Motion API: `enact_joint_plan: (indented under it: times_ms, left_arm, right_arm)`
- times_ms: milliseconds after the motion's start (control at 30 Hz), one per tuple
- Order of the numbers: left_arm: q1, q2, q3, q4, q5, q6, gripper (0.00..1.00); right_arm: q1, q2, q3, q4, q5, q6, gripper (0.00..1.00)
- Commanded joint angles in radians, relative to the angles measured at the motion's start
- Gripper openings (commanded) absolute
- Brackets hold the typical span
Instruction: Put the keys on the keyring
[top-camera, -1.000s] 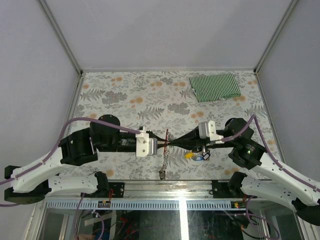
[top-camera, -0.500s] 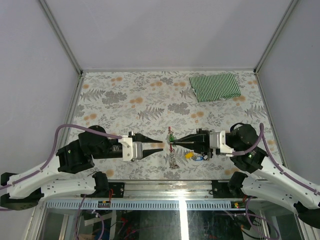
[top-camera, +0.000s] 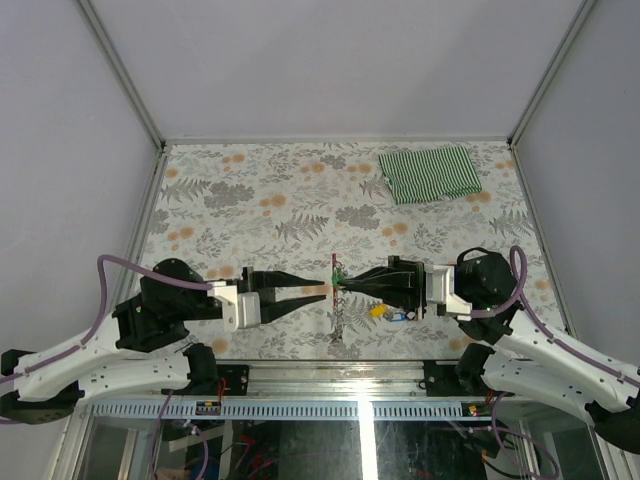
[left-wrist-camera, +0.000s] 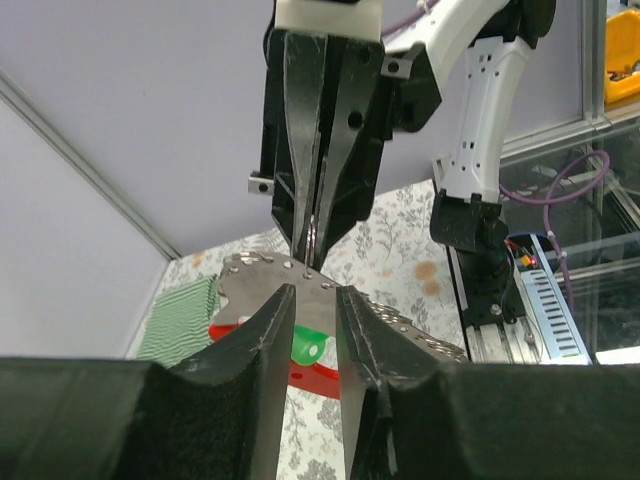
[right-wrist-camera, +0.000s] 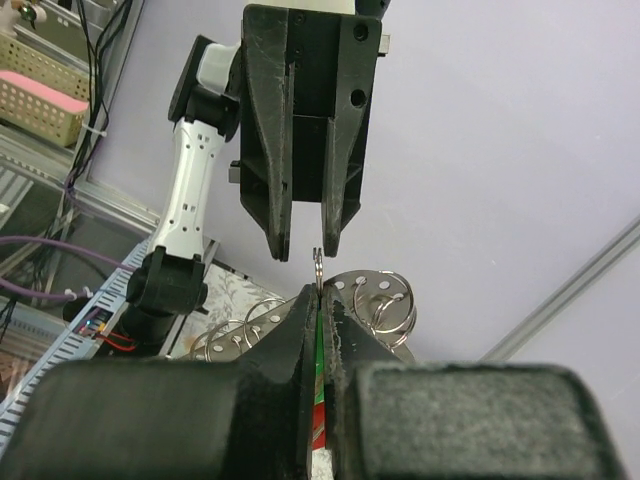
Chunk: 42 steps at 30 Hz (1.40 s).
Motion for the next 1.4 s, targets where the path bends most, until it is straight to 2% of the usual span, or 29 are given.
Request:
enact_joint_plan:
  times_ms: [0,100,267,833,900,1000,1067,1133,1200,1267,1367]
  left_arm:
    - [-0.003,-0.010,-0.027,0.161,0.041,0.013,0.23]
    - [-0.002,-0.011,-0.045,0.224,0.050,0.003,0.21]
    - [-0.003,-0.006,-0.052,0.234,0.064,0.004,0.20]
    - [-0.002,0.029,-0.041,0.253,0.061,0.013,0.18]
    - [-0.002,0.035,-0.039,0.248,0.061,0.015,0.15]
    - [-0.002,0.042,-0.032,0.238,0.049,0.018,0.01]
    - [-0.002,0.046,-0.024,0.227,0.039,0.020,0.00]
    - [-0.003,0.045,-0.007,0.199,0.027,0.024,0.00]
    - [-0.003,0.053,0.028,0.132,0.014,0.034,0.00]
    - [-0.003,0.067,0.093,0.024,0.010,0.058,0.00]
    - [-0.002,0.105,0.193,-0.164,-0.008,0.094,0.00]
  right_arm:
    - [0.008,0.021,-0.003,0.226,-0.025,0.097,0.01]
    - [0.007,0.037,-0.001,0.267,-0.033,0.137,0.02]
    - [0.007,0.048,-0.001,0.311,-0.035,0.171,0.01]
    - [0.008,0.071,0.018,0.291,-0.056,0.167,0.02]
    - [0.008,0.071,0.019,0.289,-0.057,0.168,0.02]
    - [0.008,0.070,0.021,0.282,-0.057,0.169,0.02]
    - [0.010,0.066,0.021,0.259,-0.060,0.160,0.02]
    - [0.008,0.055,0.026,0.208,-0.051,0.133,0.07]
    - [0.008,0.035,0.034,0.136,-0.034,0.096,0.17]
    - [0.007,0.014,0.048,0.037,-0.016,0.048,0.25]
    - [0.007,-0.015,0.074,-0.109,0.016,-0.012,0.31]
